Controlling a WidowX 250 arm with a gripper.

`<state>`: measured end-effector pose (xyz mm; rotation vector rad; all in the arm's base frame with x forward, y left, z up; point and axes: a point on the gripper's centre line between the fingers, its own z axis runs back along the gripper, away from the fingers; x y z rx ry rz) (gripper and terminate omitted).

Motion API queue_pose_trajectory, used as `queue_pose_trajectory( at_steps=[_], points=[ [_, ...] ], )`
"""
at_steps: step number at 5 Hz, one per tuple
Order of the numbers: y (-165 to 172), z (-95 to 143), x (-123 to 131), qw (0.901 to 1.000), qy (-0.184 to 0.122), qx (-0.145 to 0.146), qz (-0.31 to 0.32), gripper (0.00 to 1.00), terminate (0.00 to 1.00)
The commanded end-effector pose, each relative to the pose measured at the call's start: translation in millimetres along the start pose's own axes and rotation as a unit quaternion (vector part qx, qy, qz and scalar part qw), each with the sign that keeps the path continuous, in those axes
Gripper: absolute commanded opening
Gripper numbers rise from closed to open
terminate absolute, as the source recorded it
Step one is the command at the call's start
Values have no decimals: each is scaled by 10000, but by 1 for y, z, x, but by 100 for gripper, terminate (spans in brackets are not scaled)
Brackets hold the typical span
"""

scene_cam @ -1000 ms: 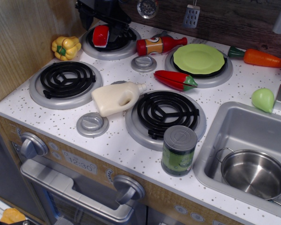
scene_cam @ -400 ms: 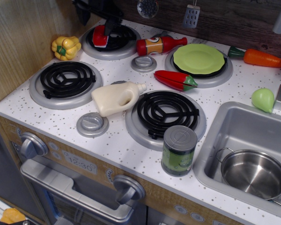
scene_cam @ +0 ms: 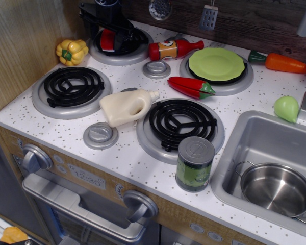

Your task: Put sushi on plate

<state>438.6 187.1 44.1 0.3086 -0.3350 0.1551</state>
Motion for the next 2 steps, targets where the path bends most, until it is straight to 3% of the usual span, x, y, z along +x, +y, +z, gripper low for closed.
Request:
queue_pose_trajectory(
  at_steps=[1,2],
  points=[
    [12,6,21,9993,-361,1,-129,100,0],
    [11,-3,25,9984,-546,-13,-111,100,0]
  ],
)
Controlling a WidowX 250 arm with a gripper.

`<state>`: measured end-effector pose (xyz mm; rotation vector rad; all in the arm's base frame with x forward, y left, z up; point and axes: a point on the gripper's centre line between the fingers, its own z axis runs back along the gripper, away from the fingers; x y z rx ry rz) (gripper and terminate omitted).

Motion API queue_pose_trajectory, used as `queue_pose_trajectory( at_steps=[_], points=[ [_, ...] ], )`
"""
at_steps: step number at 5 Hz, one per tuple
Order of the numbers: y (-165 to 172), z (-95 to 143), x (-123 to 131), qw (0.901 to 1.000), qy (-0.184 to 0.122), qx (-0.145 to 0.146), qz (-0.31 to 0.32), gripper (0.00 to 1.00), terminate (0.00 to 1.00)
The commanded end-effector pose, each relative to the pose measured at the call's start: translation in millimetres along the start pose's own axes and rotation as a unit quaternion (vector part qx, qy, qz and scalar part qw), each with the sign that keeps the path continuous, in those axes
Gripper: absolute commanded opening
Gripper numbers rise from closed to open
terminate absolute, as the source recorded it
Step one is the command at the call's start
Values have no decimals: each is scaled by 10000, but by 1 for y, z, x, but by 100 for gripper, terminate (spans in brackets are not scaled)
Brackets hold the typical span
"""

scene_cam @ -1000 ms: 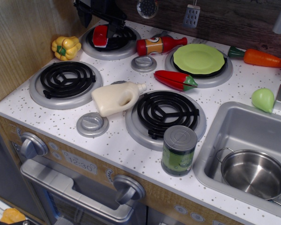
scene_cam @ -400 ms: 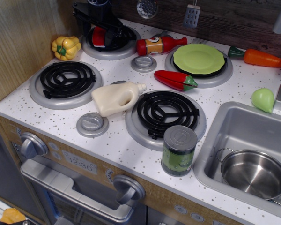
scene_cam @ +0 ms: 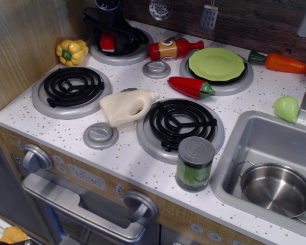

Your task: Put sushi on plate

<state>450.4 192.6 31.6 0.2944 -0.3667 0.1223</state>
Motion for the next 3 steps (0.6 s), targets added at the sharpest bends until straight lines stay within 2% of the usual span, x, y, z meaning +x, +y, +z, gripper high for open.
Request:
queue_pose_trajectory(
  at_steps=[1,2,3],
  points=[
    [12,5,20,9994,-340,30,31,0,0],
    [7,18,20,9994,-351,-47,14,0,0],
    [-10,58,18,9983,-240,-528,103,0,0]
  ],
)
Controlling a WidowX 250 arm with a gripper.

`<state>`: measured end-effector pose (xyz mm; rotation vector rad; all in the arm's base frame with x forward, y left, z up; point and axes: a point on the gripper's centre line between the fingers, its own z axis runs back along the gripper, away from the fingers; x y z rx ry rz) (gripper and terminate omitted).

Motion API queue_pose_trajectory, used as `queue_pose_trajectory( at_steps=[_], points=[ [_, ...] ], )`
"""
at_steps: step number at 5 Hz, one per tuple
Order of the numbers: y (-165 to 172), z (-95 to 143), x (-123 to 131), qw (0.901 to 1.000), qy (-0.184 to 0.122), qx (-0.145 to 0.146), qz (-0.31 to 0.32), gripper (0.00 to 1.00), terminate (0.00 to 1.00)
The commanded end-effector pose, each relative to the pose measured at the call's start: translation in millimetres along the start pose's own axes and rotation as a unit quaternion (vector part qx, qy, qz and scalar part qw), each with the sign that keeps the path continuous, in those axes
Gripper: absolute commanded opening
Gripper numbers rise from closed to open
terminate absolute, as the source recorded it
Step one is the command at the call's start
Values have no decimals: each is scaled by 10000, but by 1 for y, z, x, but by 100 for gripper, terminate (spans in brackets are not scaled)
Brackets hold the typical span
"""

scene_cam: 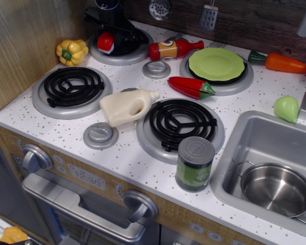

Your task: Put sushi on plate

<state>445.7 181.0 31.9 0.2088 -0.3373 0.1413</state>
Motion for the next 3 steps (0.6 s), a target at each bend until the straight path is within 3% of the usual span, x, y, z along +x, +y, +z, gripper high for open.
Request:
queue_pose_trajectory(
  at_steps=[1,2,3],
  points=[
    [-40,99,17,9984,-460,-318,-101,0,0],
    [-84,121,6,9958,-764,-504,-26,0,0],
    [-131,124,7,9935,-1004,-526,-129,0,0]
  ],
)
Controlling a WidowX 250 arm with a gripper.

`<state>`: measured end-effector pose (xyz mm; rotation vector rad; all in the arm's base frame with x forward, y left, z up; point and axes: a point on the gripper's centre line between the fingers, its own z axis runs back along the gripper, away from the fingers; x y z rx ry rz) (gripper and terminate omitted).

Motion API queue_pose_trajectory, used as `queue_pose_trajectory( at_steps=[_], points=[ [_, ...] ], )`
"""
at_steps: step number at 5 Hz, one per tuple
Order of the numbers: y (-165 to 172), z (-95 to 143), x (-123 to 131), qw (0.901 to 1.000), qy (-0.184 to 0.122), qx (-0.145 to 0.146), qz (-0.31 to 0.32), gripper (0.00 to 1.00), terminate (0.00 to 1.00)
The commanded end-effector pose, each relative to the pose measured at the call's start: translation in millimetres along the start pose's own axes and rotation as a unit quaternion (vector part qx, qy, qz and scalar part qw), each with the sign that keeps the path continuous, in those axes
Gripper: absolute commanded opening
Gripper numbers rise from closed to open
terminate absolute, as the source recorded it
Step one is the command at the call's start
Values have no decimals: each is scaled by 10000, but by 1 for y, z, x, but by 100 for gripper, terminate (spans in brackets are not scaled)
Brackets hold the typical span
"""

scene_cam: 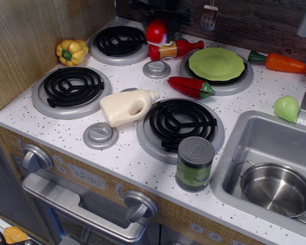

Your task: Put sushi on plate

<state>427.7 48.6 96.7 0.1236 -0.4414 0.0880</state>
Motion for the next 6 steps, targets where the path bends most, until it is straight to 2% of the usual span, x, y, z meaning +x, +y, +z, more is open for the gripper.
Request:
queue_pose_trajectory(
  at_steps=[1,2,3,4,5,6],
  points=[
    [-58,12,22,9972,-730,-176,64,0,0],
    [-82,5,26,9963,-804,-317,15,0,0],
    [-87,-14,31,9940,-1046,-191,-253,0,0],
    [-78,-32,43,9918,-1160,-272,-453,0,0],
    [-78,-38,51,9905,-1245,-303,-507,0,0],
    [-80,-37,53,9893,-1318,-586,-212,100,100]
  ],
)
